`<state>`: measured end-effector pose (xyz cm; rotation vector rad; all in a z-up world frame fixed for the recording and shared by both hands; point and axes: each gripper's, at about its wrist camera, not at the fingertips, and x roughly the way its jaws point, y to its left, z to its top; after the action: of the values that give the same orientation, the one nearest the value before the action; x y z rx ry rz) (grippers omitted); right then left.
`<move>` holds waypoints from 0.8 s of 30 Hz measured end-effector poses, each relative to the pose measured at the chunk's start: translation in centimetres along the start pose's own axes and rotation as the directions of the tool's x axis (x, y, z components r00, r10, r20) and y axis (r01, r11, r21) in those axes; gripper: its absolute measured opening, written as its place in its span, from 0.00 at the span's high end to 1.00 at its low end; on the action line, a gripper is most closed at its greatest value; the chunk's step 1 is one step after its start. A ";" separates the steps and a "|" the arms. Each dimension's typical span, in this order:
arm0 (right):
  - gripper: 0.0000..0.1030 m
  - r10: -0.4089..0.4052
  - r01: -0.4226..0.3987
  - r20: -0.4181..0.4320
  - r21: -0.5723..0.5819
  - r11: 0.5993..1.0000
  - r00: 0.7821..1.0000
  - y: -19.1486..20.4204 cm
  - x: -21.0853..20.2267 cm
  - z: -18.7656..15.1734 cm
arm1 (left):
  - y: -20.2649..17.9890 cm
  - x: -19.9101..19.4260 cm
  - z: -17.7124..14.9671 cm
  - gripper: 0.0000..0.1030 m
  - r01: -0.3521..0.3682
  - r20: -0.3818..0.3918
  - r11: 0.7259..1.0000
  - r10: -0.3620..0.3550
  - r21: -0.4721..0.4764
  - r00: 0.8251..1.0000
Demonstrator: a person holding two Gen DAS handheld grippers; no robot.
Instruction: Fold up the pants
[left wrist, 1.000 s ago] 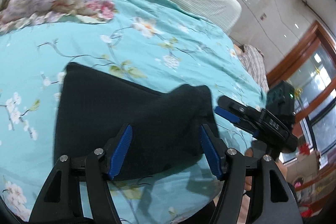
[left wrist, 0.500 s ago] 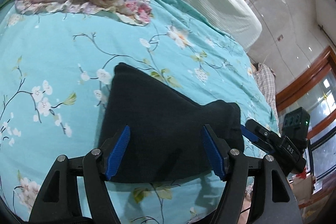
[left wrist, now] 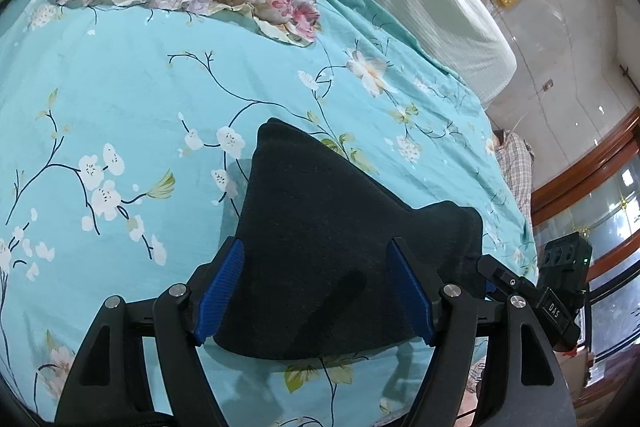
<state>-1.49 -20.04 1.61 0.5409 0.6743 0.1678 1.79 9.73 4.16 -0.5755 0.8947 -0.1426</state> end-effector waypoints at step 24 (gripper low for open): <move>0.14 0.031 -0.028 -0.046 0.075 0.997 0.998 -2.0 2.4 -1.3 | 1.6 4.4 0.3 0.23 -0.028 -0.100 0.999 0.025 -0.028 0.995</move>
<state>-0.47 -20.45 -1.61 0.6197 0.7205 0.1838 4.65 9.63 0.42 -0.5879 1.0024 -0.1352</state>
